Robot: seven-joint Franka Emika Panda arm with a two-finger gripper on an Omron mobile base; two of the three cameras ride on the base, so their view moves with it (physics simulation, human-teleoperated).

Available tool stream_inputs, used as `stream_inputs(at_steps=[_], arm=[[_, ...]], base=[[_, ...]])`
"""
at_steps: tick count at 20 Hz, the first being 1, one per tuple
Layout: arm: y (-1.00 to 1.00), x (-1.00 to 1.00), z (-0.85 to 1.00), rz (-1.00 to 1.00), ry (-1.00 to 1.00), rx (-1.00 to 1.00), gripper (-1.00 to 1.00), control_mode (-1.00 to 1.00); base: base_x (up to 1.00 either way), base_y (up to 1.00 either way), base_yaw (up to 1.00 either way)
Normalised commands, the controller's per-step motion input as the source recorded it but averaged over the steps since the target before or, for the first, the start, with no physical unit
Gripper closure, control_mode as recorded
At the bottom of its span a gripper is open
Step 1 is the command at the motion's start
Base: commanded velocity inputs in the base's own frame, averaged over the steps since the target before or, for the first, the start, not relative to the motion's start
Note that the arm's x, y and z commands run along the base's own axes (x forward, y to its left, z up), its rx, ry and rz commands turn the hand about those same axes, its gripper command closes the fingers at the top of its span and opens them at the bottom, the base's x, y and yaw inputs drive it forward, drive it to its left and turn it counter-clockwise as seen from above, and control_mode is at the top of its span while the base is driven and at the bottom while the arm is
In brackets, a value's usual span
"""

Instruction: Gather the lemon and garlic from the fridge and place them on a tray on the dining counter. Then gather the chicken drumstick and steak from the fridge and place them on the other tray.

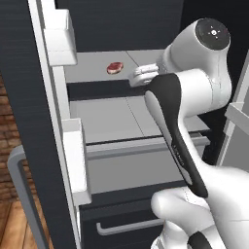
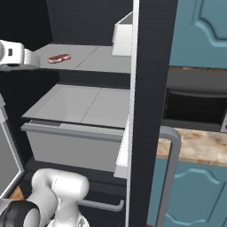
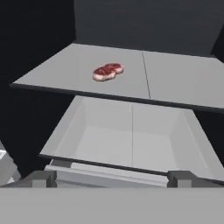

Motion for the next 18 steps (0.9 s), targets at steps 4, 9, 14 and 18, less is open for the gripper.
stream_inputs(at_steps=[4, 9, 14, 18], arm=[[0.28, 0.75, -0.10, 0.00, 0.10, 0.04, -1.00, -1.00], [0.09, 0.70, -0.13, 0.00, 0.13, 0.03, -1.00, -1.00], [0.06, 0.63, -0.01, -0.01, 0.09, 0.00, -1.00, -1.00], [0.23, 0.58, -0.11, -0.03, 0.07, 0.00, -1.00, -1.00]], base=[[0.00, 0.00, 0.00], [0.00, 0.00, 0.00], [0.00, 0.00, 0.00], [0.00, 0.00, 0.00]])
